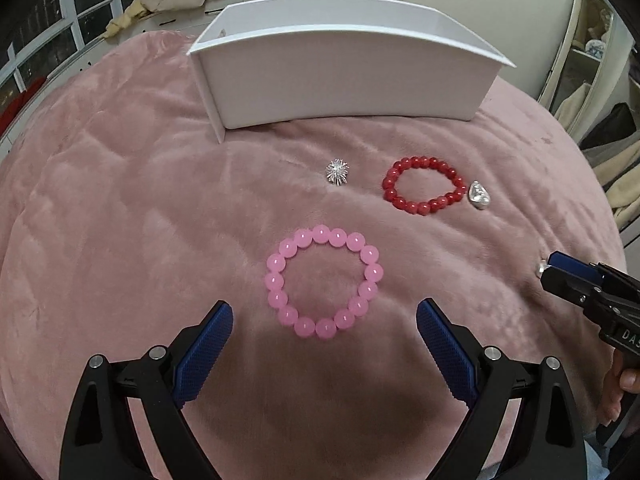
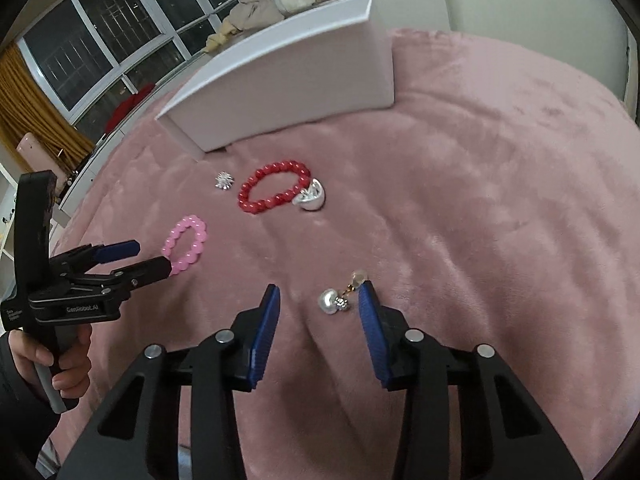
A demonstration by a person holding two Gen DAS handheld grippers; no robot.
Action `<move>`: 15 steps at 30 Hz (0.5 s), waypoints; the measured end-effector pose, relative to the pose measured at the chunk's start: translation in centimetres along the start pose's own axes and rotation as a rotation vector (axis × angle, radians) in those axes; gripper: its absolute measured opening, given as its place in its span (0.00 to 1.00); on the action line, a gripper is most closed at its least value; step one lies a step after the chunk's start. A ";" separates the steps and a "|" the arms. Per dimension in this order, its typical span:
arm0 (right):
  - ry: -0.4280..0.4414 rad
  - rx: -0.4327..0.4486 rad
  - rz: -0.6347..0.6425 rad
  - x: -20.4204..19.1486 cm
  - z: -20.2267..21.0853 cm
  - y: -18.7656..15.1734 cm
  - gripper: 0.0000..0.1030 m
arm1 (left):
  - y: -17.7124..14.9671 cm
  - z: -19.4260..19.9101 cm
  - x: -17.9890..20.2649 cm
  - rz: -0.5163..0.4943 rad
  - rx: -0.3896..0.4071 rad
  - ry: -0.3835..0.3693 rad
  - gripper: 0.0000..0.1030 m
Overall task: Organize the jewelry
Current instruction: 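Grasp the pink bead bracelet with left tool while right tool grasps the pearl pendant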
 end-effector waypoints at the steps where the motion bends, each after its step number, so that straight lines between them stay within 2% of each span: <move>1: -0.002 -0.002 0.001 0.1 -0.3 -0.1 0.39 | 0.2 -0.4 0.1 -0.007 0.001 0.003 0.91; 6: -0.031 -0.021 0.029 0.1 -1.6 -0.7 0.28 | 1.0 -2.2 -0.3 0.000 -0.023 0.026 0.89; 8: -0.025 -0.017 0.026 0.4 -1.4 -0.8 0.22 | 0.9 -3.1 -0.3 0.010 -0.058 0.013 0.65; 11: -0.002 -0.014 0.014 0.5 -1.0 -0.7 0.19 | 0.6 -3.5 -0.2 0.003 -0.070 0.027 0.55; 14: -0.014 -0.018 0.042 0.1 -0.8 -0.7 0.19 | 0.5 -3.2 -0.2 0.019 -0.080 0.011 0.33; 15: -0.014 -0.016 0.043 0.0 -0.7 -0.7 0.19 | 0.4 -3.0 -0.3 0.028 -0.083 -0.002 0.30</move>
Point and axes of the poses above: each gripper's, at about its wrist camera, not at the fingertips, and z roughly against the way its jaws point, x to its right, y to its top, the point moved 6 cm from there along -z, roughly the way its jaws point, and after that the axes turned 3 degrees about y, right-handed, at the moved point
